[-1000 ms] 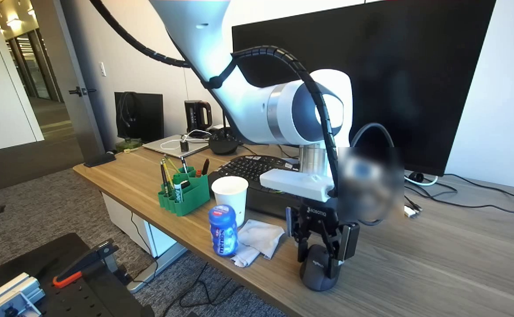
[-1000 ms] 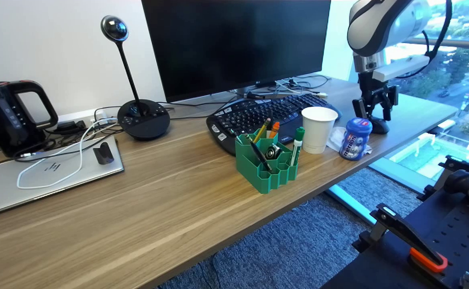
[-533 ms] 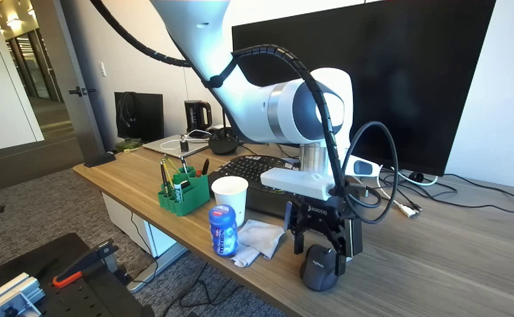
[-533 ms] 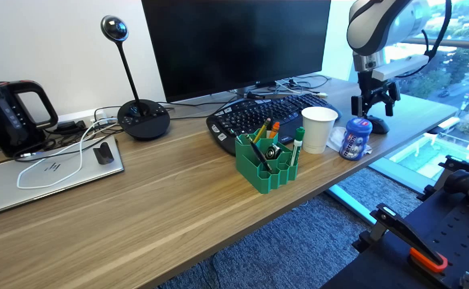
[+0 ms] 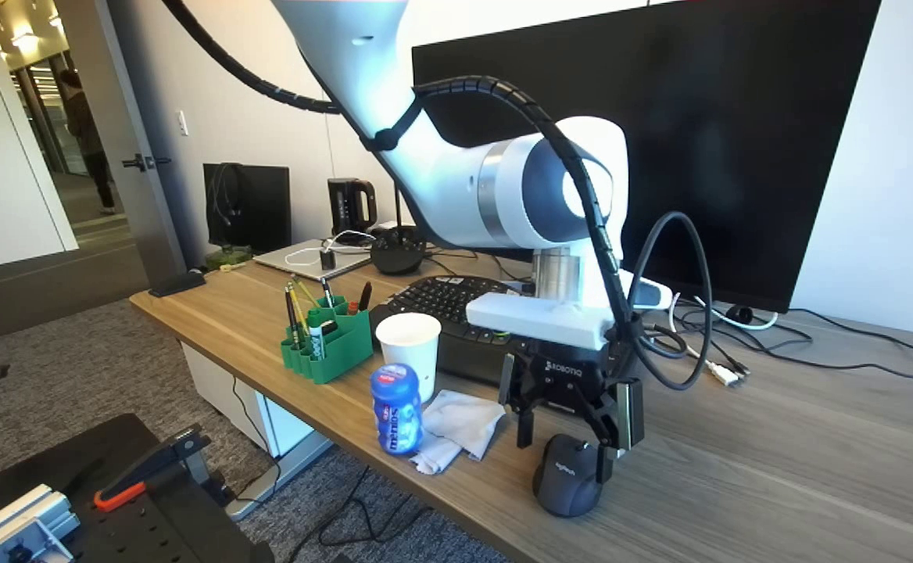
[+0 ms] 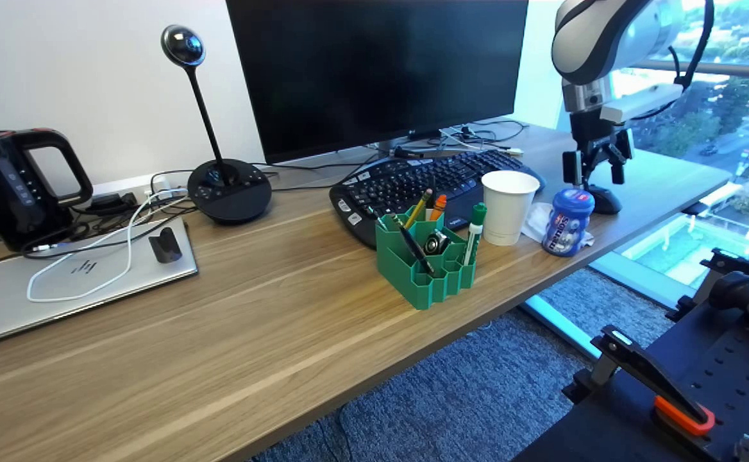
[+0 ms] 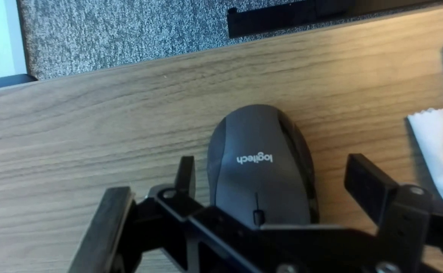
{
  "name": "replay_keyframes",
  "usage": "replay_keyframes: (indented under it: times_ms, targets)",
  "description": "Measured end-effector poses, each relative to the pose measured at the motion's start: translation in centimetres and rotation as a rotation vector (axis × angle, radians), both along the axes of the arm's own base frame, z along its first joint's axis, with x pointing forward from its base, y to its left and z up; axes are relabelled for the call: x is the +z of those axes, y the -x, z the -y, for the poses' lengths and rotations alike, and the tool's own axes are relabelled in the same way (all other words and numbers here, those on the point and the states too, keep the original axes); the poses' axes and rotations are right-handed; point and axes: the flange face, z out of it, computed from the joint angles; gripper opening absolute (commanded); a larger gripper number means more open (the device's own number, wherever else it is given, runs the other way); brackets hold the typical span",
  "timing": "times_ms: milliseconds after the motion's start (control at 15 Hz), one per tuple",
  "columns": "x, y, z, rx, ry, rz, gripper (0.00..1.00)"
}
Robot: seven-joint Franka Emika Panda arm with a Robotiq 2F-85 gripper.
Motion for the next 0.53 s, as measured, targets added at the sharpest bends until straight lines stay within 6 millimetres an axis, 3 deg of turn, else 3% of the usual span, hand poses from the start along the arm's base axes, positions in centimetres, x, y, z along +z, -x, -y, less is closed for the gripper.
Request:
replay_keyframes:
  times_ms: [533]
  targets:
    - [0.55, -0.24, 0.74, 0.086, -0.032, -0.014, 1.0]
